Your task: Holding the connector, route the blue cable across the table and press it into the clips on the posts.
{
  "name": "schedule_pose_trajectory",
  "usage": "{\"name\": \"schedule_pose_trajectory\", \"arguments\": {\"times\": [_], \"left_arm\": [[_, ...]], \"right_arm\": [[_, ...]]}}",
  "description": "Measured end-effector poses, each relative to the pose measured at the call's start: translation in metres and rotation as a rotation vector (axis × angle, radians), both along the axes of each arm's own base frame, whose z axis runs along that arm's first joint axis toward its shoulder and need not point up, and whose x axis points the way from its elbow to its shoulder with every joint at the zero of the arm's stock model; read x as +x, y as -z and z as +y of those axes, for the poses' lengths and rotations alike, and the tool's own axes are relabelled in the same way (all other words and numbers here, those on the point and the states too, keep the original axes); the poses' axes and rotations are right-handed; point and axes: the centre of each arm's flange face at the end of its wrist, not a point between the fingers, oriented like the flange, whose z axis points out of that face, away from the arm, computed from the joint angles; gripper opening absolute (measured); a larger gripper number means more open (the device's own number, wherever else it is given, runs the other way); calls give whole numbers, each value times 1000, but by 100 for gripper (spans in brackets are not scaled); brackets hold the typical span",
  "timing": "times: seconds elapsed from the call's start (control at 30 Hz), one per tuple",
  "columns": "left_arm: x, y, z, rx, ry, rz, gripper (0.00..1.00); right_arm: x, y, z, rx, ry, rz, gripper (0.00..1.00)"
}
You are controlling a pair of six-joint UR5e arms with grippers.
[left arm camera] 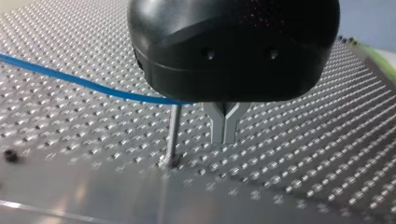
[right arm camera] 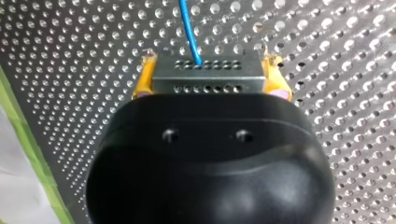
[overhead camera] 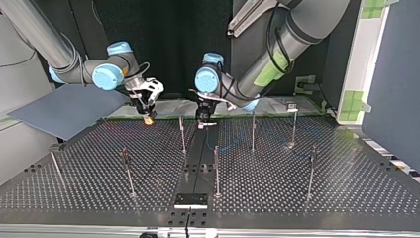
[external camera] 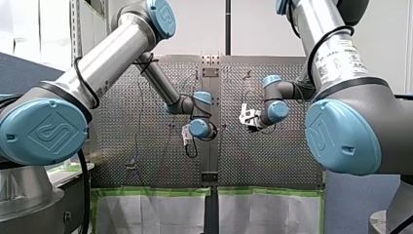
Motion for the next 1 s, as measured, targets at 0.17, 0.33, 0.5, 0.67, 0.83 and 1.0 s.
{"name": "schedule_pose_trajectory", "arguments": {"times": [0.17, 0.33, 0.5, 0.67, 0.83, 1.0], "left_arm": [[21, -17, 3, -18, -5, -33, 0], [35, -28, 8, -22, -13, -43, 0], [42, -32, 13, -15, -22, -45, 0], [45, -35, 15, 7, -24, -43, 0], [43, -35, 13, 22, -13, -32, 17], [36, -33, 9, 41, -7, -9, 62]], "right_arm": [[-4, -3, -8, -15, 4, -8, 0], [-6, -9, -17, -30, 10, -14, 0], [-10, -14, -25, -48, 19, -21, 0], [-13, -16, -29, -55, 22, -25, 0], [-14, -17, -31, -57, 20, -27, 0], [-14, -17, -31, -58, 15, -27, 0]]}}
